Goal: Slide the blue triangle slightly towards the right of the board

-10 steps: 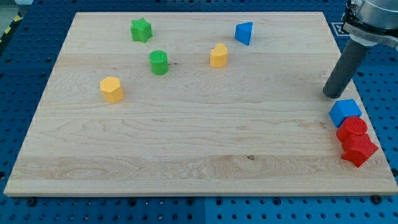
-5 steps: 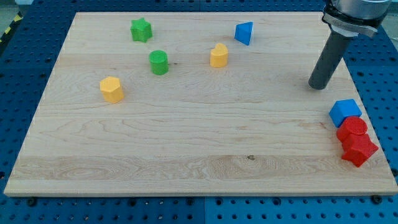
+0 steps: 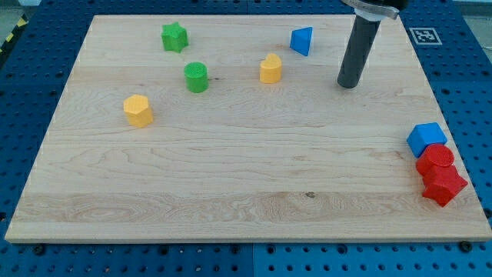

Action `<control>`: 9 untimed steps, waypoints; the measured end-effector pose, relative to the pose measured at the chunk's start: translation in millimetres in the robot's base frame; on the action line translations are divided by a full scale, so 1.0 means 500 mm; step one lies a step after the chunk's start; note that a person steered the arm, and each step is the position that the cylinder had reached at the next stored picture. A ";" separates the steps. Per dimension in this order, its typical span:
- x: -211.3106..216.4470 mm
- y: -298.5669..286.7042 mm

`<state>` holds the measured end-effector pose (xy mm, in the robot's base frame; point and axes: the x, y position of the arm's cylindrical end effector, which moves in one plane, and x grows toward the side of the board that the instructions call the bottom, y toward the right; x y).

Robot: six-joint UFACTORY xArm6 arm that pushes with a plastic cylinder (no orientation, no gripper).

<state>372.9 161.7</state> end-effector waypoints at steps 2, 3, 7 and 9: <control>0.000 -0.010; 0.000 -0.010; -0.003 -0.058; -0.078 -0.099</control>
<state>333.7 112.0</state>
